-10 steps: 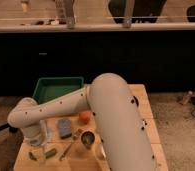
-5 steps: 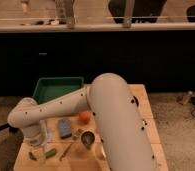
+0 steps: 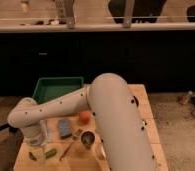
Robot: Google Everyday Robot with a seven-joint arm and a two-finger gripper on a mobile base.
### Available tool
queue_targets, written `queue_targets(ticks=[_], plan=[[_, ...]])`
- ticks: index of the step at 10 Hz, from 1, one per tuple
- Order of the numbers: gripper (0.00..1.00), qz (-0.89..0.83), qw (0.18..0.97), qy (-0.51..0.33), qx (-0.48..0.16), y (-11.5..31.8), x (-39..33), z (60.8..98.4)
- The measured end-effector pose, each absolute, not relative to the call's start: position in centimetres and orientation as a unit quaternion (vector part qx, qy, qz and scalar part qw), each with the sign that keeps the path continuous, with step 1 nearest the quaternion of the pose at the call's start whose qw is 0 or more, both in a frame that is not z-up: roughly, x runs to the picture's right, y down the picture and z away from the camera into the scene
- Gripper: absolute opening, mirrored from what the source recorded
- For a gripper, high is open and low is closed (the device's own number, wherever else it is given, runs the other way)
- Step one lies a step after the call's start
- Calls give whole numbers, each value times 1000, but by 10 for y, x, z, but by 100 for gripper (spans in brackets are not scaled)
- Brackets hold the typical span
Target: Place apple in purple bowl
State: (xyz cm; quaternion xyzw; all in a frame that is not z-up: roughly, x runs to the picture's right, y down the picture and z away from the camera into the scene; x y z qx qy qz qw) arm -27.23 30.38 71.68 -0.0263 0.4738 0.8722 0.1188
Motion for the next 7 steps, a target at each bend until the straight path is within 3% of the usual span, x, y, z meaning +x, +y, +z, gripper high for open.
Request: queue_targets(ticks=[7], plan=[[80,874,117,470,-26,302,-272,716]])
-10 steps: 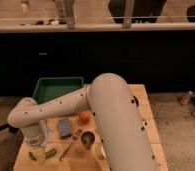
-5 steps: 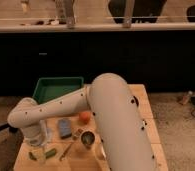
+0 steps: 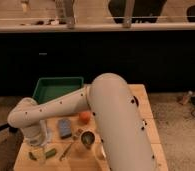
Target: Place apple in purple bowl
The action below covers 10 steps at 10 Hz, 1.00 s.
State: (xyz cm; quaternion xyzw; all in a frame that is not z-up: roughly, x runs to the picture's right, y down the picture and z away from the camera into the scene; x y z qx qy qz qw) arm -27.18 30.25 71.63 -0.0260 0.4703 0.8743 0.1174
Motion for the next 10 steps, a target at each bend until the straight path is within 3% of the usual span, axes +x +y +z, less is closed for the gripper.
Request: queue_targets(ticks=[10], plan=[[80,915,14,403,25,261,-262,711]])
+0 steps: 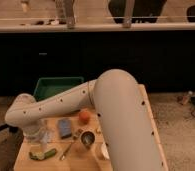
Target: Place apple in purple bowl
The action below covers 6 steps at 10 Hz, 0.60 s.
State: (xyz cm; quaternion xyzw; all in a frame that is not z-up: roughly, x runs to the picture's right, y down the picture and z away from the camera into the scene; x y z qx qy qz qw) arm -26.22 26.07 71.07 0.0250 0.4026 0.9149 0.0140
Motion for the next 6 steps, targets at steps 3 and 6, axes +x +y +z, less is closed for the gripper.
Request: queue_targets(ticks=[3,6], plan=[[80,922,-21,384,39,241,-249,711],[80,922,-49,380,45,224,-230,721]])
